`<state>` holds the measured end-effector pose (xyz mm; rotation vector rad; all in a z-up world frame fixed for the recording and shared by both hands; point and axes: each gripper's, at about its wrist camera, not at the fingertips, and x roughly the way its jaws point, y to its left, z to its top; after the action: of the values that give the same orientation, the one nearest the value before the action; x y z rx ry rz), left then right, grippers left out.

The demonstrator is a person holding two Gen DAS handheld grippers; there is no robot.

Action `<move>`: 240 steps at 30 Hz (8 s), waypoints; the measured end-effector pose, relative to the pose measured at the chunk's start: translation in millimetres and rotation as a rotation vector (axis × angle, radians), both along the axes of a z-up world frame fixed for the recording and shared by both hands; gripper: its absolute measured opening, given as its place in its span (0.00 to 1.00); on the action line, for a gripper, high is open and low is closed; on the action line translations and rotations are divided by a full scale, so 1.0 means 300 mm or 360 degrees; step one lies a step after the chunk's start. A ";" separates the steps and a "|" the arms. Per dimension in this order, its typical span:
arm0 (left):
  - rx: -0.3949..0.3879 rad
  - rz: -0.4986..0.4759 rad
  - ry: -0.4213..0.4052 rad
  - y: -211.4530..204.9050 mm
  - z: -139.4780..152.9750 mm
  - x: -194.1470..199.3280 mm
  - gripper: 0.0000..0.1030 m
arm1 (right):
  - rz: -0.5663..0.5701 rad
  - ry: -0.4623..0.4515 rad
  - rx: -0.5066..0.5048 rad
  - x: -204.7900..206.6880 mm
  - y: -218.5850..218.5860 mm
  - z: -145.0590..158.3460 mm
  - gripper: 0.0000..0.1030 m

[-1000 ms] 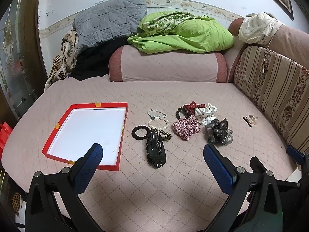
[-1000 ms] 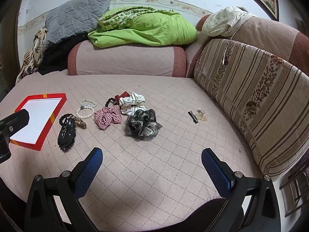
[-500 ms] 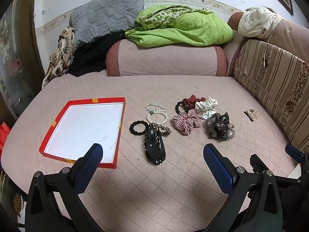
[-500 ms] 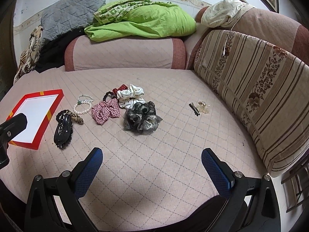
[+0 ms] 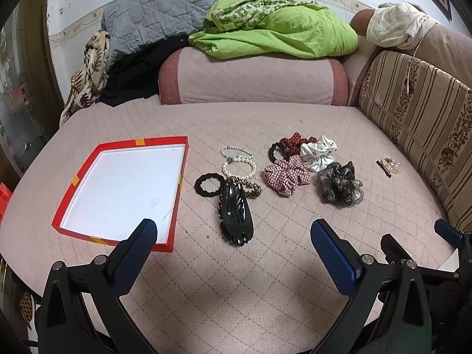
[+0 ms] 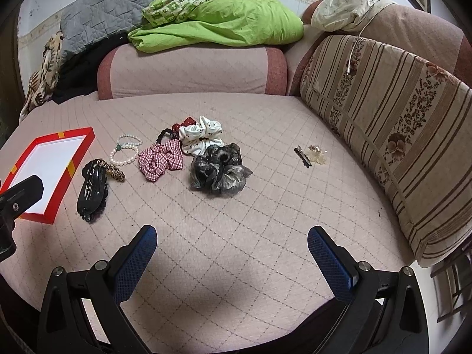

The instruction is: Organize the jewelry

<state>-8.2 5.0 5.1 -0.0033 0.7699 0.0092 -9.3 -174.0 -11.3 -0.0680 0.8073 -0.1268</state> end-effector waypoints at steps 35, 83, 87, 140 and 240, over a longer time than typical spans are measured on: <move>-0.0152 -0.0121 0.0219 0.086 -0.161 0.203 0.87 | 0.0029 0.0137 0.0271 0.195 -0.093 -0.126 0.97; -0.0378 -0.0273 0.0518 0.097 -0.301 0.284 0.33 | 0.0197 0.0267 0.0457 0.435 -0.092 -0.238 0.10; -0.0401 -0.0286 0.0481 0.110 -0.253 0.234 0.33 | 0.0222 0.0293 0.0517 0.363 -0.090 -0.219 0.10; -0.0307 0.0626 0.0303 1.065 -0.259 0.225 0.34 | 0.1144 0.0528 0.0446 0.420 1.028 -0.178 0.08; -0.0216 -0.0199 0.0440 0.075 -0.338 0.392 0.06 | 0.0364 0.0402 0.0789 0.602 0.092 -0.291 0.09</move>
<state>109.4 27.6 -96.4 -0.0841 1.0451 -0.1644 171.2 -146.3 -98.4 0.2968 1.0569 0.3051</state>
